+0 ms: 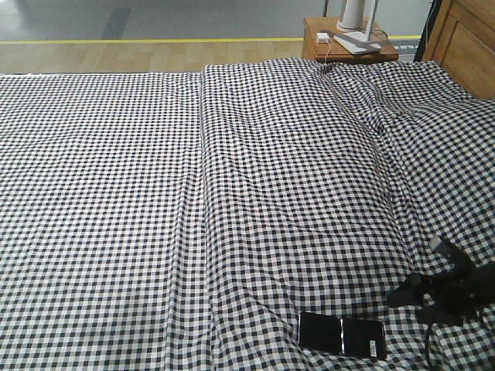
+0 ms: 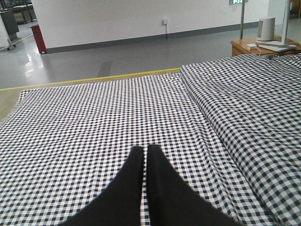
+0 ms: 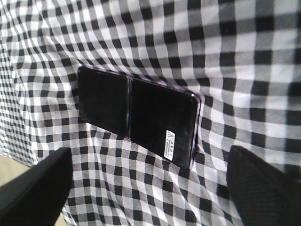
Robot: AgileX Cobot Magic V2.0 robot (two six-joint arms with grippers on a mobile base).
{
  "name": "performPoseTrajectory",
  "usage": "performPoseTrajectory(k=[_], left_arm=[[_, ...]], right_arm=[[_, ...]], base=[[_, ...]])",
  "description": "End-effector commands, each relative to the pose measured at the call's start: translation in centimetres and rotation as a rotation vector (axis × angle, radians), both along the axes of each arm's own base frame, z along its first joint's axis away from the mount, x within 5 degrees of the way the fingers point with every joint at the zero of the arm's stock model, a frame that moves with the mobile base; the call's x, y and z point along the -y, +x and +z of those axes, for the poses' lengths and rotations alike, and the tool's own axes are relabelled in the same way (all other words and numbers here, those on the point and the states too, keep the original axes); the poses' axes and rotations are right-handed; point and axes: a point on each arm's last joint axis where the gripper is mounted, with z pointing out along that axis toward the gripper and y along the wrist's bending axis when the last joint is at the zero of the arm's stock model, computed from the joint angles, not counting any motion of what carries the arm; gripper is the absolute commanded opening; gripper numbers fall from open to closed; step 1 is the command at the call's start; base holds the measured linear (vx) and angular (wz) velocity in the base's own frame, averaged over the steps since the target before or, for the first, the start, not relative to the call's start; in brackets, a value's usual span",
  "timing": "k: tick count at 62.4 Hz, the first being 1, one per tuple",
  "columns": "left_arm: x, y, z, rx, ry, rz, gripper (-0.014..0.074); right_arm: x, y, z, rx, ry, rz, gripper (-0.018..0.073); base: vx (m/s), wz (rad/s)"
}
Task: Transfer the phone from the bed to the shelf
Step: 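Move the right gripper down over the dark phone on the bed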
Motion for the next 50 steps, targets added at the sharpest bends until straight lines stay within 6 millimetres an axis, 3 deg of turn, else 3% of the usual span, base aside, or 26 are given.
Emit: performPoseTrajectory(k=[1, 17, 50], left_arm=[[0.0, -0.1, 1.5, 0.108, -0.011, -0.002, 0.0001], [0.0, -0.1, 1.5, 0.108, -0.011, -0.002, 0.0001], [0.0, -0.1, 1.5, 0.108, -0.011, -0.002, 0.0001]], right_arm=[[0.0, 0.5, 0.7, 0.05, 0.053, 0.001, 0.0616], [-1.0, -0.2, -2.7, 0.05, 0.153, -0.009, 0.0608], [-2.0, 0.6, -7.4, 0.017, 0.381, -0.058, 0.0594]], base=[[0.0, 0.0], [0.0, 0.0], [0.0, 0.0]])
